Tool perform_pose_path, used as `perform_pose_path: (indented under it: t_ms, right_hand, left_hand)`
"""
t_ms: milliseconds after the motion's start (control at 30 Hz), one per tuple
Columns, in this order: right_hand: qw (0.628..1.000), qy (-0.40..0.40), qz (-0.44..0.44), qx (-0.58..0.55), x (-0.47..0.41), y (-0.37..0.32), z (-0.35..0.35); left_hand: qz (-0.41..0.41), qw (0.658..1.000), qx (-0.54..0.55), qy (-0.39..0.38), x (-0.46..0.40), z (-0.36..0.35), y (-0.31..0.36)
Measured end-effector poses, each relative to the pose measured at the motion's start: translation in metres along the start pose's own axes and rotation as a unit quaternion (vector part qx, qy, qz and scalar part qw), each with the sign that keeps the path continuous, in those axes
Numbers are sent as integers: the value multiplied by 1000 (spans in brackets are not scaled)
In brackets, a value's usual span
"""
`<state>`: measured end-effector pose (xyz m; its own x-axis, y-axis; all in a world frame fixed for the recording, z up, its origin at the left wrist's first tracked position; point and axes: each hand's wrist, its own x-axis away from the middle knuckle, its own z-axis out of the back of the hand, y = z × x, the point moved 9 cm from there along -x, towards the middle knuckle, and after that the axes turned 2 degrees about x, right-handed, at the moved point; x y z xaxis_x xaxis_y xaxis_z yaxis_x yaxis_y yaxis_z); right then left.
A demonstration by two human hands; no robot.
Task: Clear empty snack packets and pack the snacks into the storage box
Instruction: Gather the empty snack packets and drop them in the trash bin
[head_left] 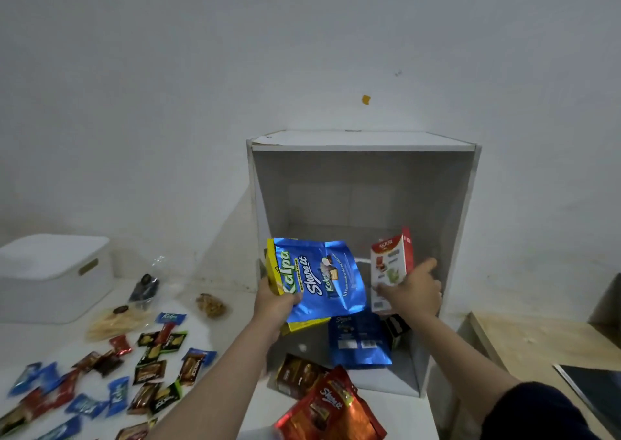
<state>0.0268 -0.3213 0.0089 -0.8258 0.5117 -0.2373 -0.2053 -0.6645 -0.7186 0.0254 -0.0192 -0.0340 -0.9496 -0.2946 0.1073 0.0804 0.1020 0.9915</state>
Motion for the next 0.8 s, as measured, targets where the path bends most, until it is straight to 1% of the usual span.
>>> perform_pose_path:
  t_ms: [33,133,233,300,433,533,667,800]
  right_hand:
    - [999,13,8,-42,6,-1,6]
    - [988,-22,37,-150,30,-11,0]
    - [975,-49,51,-213,65,-27,-10]
    - [966,-81,66,-238,97,-47,-21]
    - [952,-147,86,-255,176,-93,-54]
    - [941,-202,101,-251,245,-132,-88]
    - [915,-270,144,-263,347,-186,-131]
    - [879,-363,177,-253,453,-234,-181]
  left_hand:
    - [-3,1000,4,-12,7,6,1]
    - [-4,999,20,-35,24,31,0]
    - [13,999,26,-43,43,70,-5]
    - [17,999,25,-30,60,109,-9]
    - [37,998,27,45,103,215,-22]
    - [54,991,57,106,142,303,-36]
    - [68,968,96,220,212,419,-52]
    - [68,936,112,326,283,529,-71]
